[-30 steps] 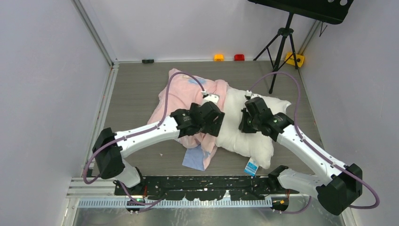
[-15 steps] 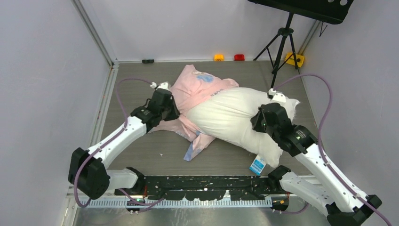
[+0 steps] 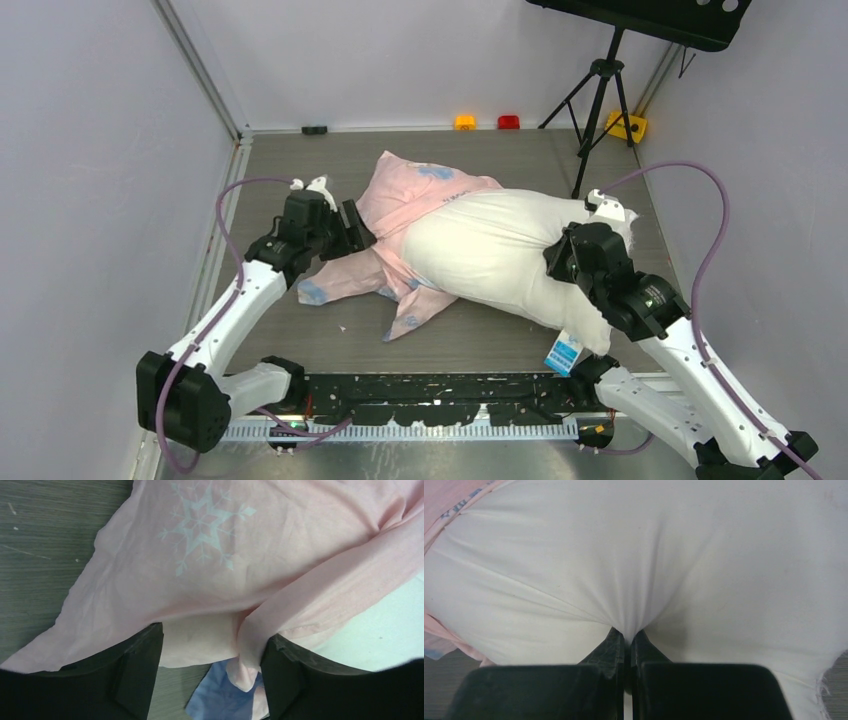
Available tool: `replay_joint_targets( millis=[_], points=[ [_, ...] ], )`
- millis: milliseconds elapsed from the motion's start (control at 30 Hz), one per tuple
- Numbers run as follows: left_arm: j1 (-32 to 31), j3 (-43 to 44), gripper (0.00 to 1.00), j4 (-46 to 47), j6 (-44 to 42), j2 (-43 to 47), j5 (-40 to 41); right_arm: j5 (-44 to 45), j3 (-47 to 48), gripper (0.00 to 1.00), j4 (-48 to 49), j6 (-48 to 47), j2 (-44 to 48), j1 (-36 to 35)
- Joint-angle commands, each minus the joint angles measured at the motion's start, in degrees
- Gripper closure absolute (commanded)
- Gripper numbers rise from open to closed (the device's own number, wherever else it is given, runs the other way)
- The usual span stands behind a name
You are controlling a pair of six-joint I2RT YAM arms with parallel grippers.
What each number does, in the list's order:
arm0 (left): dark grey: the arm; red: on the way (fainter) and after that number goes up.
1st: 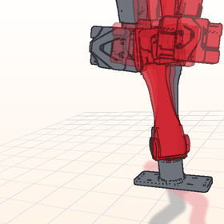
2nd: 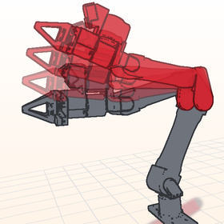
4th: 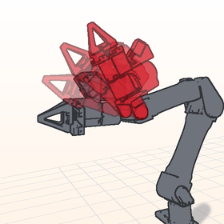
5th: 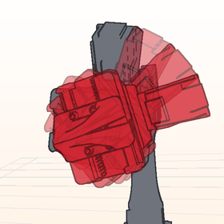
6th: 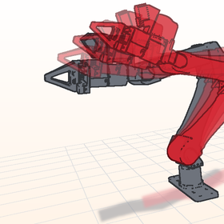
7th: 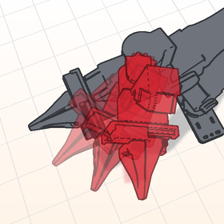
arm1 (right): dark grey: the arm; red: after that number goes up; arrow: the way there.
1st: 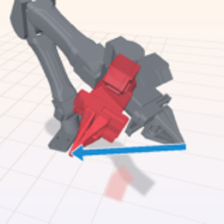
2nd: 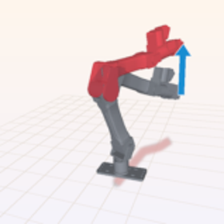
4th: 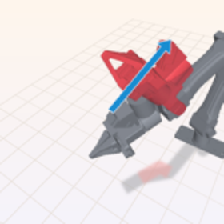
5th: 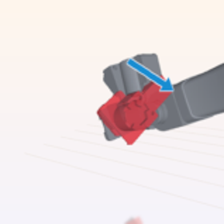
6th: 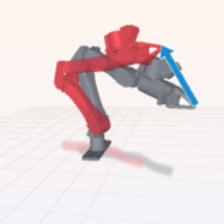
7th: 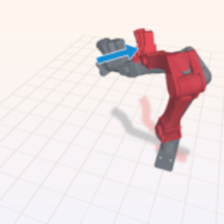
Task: Remove the pillowcase from the pillow
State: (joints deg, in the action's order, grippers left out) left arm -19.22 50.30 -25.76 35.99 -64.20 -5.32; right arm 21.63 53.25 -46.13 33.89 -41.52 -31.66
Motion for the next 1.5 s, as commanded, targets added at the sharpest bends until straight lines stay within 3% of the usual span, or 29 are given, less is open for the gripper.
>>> replay_joint_targets(
  millis=[0,167,267,400,567,667,867,1033,1233,1400,1467],
  points=[
    [1.82,1.82,0.24,-2.34,-3.79,3.19,-2.74,9.41,3.21,1.00,2.86,-0.09,0.80,1.53],
    [3.47,5.47,0.16,-9.75,-5.07,4.00,1.64,14.79,2.74,1.00,1.57,0.70,0.38,1.53],
    [7.60,5.78,0.14,-13.10,-3.94,5.55,2.20,16.14,2.61,1.00,1.10,0.52,0.46,1.60],
    [13.43,4.73,0.11,-17.10,-5.70,7.27,-3.46,15.87,2.20,1.00,1.09,0.63,0.30,1.63],
    [13.45,3.59,0.01,-19.24,-12.24,7.57,-17.56,15.71,2.11,1.00,1.42,0.05,-0.52,1.60],
    [12.76,1.98,0.00,-17.37,-13.70,6.51,-26.13,16.27,2.56,1.00,1.95,-1.00,-1.20,1.60],
    [6.58,2.25,0.01,-17.11,-15.85,1.21,-16.88,15.72,4.32,1.00,2.45,-2.02,-2.50,1.73],
    [3.67,1.98,0.15,-14.72,-15.60,-4.22,-16.16,15.27,4.64,1.00,2.88,-2.28,-2.45,1.82],
    [3.58,1.24,0.48,-11.75,-15.07,-6.45,-16.10,13.96,4.04,1.00,4.76,-2.72,-1.30,1.81],
    [3.58,1.73,0.88,-11.46,-14.90,-8.88,-18.04,14.75,3.39,1.00,5.75,-2.78,-0.38,1.82],
    [3.58,2.67,0.99,-12.75,-15.33,-9.71,-17.60,14.94,3.35,1.00,5.87,-2.71,-0.19,1.78]
  ],
)
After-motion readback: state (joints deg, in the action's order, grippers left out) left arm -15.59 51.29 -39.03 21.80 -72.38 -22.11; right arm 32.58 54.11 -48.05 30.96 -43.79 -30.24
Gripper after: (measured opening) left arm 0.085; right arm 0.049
